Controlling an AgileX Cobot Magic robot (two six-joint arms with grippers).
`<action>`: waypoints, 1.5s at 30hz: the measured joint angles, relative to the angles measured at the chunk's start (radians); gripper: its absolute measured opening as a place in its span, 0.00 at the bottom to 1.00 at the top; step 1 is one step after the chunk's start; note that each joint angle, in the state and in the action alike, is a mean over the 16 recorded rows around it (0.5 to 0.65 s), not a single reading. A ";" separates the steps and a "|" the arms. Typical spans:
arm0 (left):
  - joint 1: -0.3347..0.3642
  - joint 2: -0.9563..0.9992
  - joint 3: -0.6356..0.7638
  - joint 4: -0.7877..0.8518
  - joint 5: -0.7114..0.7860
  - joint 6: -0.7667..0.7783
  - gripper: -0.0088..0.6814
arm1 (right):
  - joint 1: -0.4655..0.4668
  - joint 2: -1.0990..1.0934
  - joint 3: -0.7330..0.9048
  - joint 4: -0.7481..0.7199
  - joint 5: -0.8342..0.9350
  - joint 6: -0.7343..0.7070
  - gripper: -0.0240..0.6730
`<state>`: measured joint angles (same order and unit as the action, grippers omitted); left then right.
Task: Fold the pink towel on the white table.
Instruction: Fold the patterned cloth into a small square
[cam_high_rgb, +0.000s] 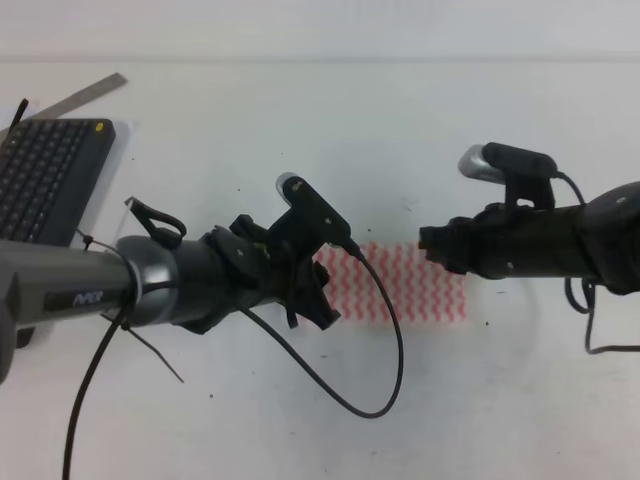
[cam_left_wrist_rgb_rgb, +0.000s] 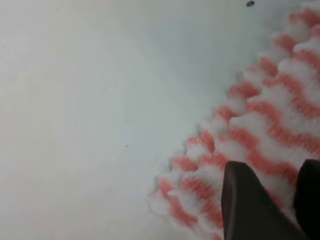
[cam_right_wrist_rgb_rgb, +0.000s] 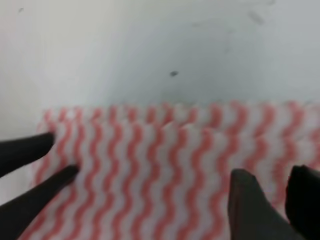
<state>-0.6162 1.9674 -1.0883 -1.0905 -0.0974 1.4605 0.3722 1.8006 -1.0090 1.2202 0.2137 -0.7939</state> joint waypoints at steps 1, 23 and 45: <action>0.000 -0.004 0.001 0.000 -0.003 0.000 0.34 | -0.006 0.000 0.000 0.000 0.015 0.000 0.28; 0.006 -0.089 -0.079 -0.076 0.061 -0.003 0.34 | -0.051 -0.002 -0.020 0.007 0.084 0.001 0.28; 0.120 -0.038 -0.132 -0.228 0.240 -0.115 0.34 | -0.055 -0.002 -0.029 0.008 0.119 0.003 0.28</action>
<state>-0.4967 1.9299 -1.2208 -1.3182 0.1425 1.3453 0.3174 1.7990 -1.0378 1.2287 0.3325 -0.7914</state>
